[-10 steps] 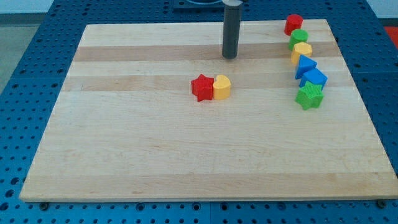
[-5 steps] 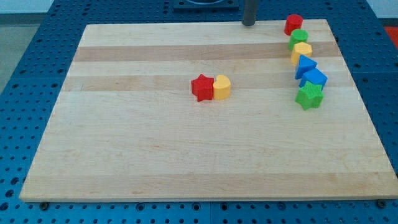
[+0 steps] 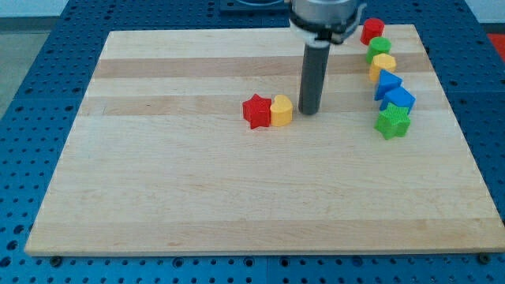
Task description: Move your arm to the top right
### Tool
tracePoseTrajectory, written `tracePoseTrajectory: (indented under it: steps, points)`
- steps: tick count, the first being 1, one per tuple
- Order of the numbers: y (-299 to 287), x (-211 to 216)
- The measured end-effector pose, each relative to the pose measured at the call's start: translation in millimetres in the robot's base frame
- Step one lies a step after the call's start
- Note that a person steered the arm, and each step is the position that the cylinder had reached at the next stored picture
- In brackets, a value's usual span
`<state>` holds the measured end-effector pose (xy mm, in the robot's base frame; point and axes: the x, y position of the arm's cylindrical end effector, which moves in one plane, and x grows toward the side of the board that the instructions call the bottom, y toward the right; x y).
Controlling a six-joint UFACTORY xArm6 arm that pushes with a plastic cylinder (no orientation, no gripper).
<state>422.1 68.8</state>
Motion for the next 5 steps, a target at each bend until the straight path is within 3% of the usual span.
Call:
tracePoseTrajectory:
  steps: [2,5]
  points:
    - [23.7,94.5]
    - [181.1,58.9]
